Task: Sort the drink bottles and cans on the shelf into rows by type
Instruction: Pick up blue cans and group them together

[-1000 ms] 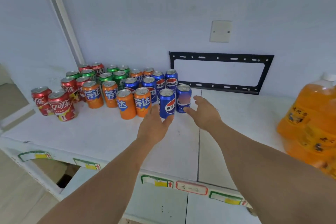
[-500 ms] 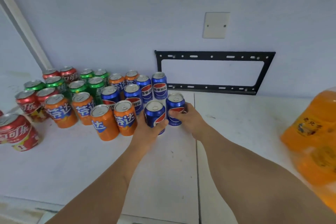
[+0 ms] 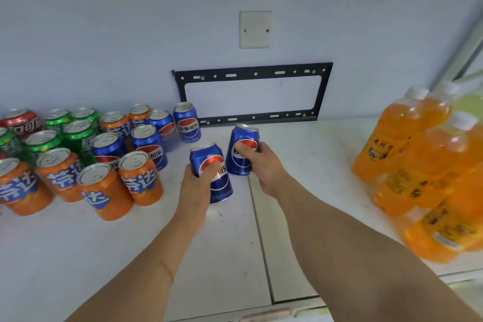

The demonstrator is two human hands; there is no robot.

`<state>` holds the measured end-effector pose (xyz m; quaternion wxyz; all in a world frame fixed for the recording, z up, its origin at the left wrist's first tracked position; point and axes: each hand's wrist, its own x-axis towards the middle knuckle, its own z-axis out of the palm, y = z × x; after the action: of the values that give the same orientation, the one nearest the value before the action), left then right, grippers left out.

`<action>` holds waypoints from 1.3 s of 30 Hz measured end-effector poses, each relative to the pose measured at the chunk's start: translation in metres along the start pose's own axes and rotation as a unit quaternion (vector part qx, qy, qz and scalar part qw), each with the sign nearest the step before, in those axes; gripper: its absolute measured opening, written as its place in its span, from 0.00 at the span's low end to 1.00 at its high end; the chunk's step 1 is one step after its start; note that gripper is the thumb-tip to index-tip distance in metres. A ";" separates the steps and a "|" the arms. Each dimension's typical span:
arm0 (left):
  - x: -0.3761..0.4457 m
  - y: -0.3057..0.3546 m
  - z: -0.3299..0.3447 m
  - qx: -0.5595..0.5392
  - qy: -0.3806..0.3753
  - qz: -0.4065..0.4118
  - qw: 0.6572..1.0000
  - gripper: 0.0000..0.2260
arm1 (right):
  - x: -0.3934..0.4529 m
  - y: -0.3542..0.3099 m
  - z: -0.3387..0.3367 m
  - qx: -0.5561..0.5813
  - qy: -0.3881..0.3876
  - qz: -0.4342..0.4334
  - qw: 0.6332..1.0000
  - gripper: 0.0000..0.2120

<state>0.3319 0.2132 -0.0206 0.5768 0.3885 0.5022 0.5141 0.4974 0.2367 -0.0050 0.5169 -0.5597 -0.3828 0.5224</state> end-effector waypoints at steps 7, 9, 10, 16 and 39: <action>-0.034 0.007 0.054 -0.016 -0.073 -0.002 0.997 0.31 | -0.012 -0.015 -0.070 -0.006 0.039 -0.029 0.999 0.28; -0.039 0.005 0.063 -0.014 -0.081 -0.002 0.997 0.33 | -0.014 -0.014 -0.087 -0.012 0.044 -0.033 0.998 0.28; -0.042 0.004 0.070 -0.013 -0.083 -0.005 0.996 0.35 | -0.015 -0.013 -0.096 -0.014 0.046 -0.037 0.998 0.27; -0.053 -0.006 0.091 0.007 -0.068 -0.010 0.998 0.36 | -0.005 -0.009 -0.131 -0.025 0.055 -0.048 0.997 0.25; -0.007 -0.016 0.097 0.165 -0.089 0.048 0.981 0.24 | -0.066 0.016 -0.141 -0.512 0.117 0.003 0.851 0.24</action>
<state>0.4300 0.2106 -0.0163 0.5216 0.5461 0.5081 0.4142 0.6230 0.1450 -0.0192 0.1962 -0.8033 -0.5311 0.1849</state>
